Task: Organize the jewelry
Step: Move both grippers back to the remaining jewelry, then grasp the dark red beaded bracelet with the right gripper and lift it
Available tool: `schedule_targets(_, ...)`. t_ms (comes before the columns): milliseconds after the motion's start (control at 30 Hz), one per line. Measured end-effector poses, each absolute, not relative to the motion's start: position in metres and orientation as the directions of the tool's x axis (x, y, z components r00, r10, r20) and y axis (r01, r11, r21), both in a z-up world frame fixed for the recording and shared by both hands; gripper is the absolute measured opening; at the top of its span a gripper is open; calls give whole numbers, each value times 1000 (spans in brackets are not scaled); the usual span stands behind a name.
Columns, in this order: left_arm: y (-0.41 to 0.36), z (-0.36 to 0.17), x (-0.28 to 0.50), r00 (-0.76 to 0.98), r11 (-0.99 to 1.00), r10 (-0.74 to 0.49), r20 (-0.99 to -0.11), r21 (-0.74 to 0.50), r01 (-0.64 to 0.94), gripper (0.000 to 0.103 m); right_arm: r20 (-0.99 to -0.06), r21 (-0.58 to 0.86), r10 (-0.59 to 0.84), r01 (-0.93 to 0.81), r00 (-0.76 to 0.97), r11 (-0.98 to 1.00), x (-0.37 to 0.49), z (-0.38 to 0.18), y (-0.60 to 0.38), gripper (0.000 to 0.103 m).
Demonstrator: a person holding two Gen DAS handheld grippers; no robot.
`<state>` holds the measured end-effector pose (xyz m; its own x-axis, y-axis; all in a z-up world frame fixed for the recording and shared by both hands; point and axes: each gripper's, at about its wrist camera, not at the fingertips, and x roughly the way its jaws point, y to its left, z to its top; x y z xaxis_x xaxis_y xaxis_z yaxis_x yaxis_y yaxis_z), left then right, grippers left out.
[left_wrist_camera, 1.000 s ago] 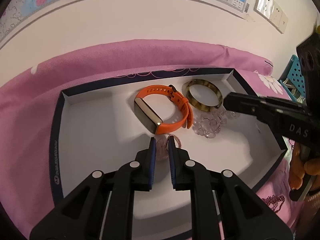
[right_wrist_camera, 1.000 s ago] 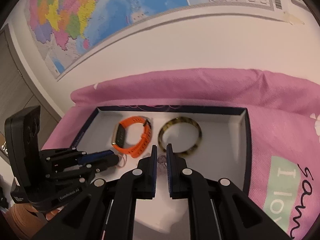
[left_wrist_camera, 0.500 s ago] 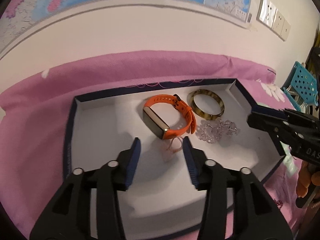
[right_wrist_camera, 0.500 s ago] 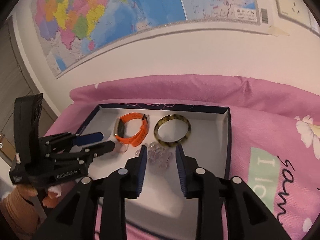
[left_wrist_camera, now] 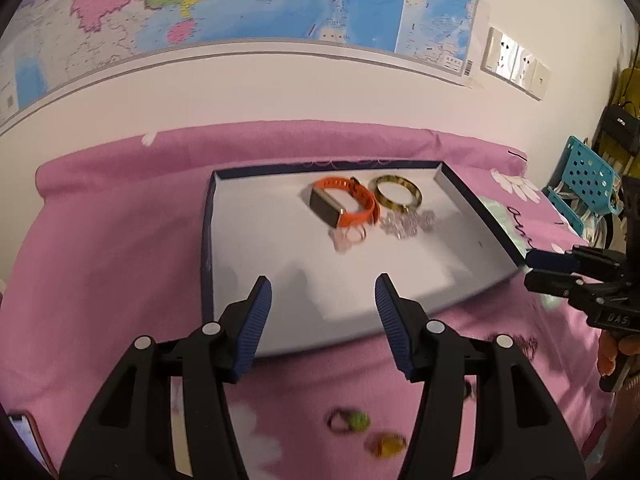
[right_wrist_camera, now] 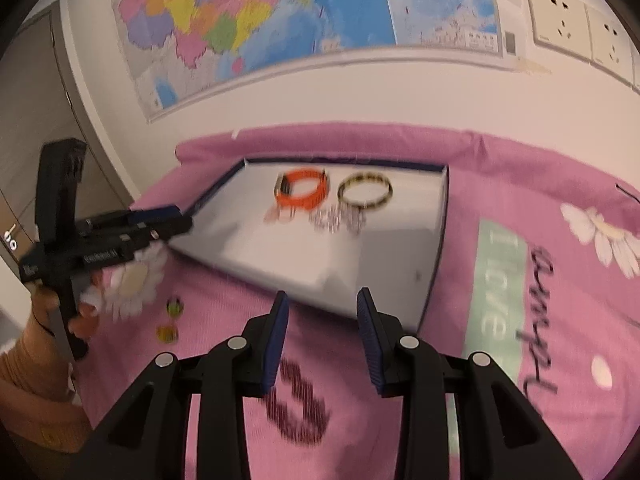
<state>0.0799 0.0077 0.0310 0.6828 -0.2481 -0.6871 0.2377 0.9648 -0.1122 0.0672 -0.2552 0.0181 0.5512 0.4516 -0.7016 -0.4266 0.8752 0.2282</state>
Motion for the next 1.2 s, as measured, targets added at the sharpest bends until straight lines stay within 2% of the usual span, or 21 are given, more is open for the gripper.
schedule_targets(167,7,21,55,666,958,-269,-695,-125,256,54,-733,218,442,-438,517,872,46,3,-253,34)
schedule_targets(233,4,17,48,656,955,-276,-702,-123,269,54,-738,220,446,-443,506,869,38,-2,-251,40)
schedule_targets(433,-5,10,26,644,946,-295,-706,-122,299,53,-756,209,442,-462,482,862,26,-12,-243,45)
schedule_targets(867,-24,1,8,622,929,-325,-713,-119,349,55,-782,138,390,-476,486,869,24,-20,-225,46)
schedule_targets(933,-25,-1,8,617,927,-330,-714,-123,353,55,-784,123,380,-477,491,870,24,-20,-223,44)
schedule_targets(1200,-28,-6,5,602,925,-334,-725,-129,358,55,-788,96,352,-464,504,880,24,-20,-226,19)
